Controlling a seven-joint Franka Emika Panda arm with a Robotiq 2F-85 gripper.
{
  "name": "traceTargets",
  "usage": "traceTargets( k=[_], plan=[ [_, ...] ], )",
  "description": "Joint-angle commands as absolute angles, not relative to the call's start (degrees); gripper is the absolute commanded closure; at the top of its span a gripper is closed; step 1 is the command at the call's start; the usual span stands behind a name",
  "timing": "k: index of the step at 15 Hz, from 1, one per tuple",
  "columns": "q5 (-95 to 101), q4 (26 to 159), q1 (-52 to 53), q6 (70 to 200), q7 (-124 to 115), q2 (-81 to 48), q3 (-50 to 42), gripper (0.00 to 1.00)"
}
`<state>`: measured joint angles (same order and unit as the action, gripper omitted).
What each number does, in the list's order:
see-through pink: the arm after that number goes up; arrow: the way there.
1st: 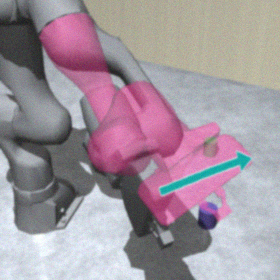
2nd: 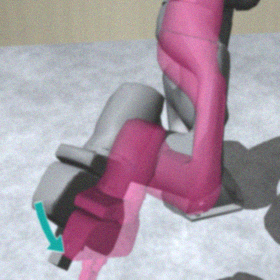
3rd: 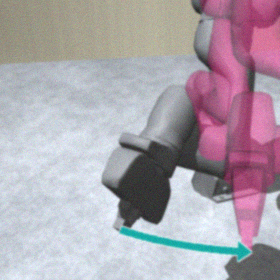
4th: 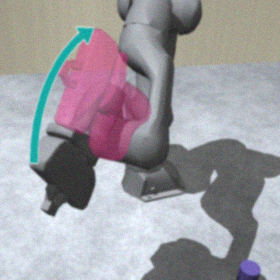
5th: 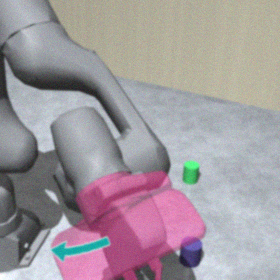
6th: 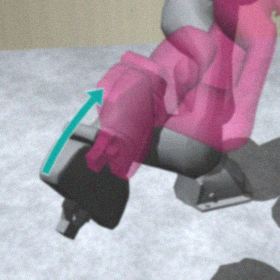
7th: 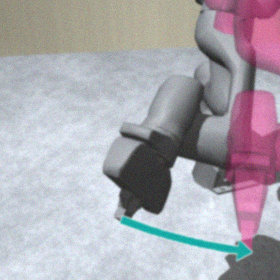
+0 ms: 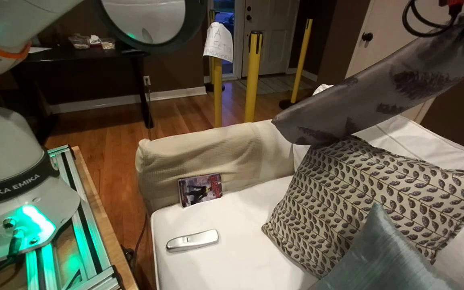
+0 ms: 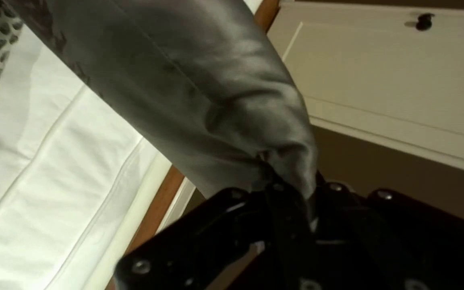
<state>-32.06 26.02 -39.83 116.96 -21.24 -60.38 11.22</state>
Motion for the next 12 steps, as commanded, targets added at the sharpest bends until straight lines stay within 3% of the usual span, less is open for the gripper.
traceTargets(
  k=[1, 12],
  plan=[
    [-33.01, 24.11, -39.46, 128.61, -24.03, -63.5, 11.68, 0.97],
    [-27.95, 24.54, -35.34, 168.23, -24.01, -73.14, 8.88, 0.97]
  ],
)
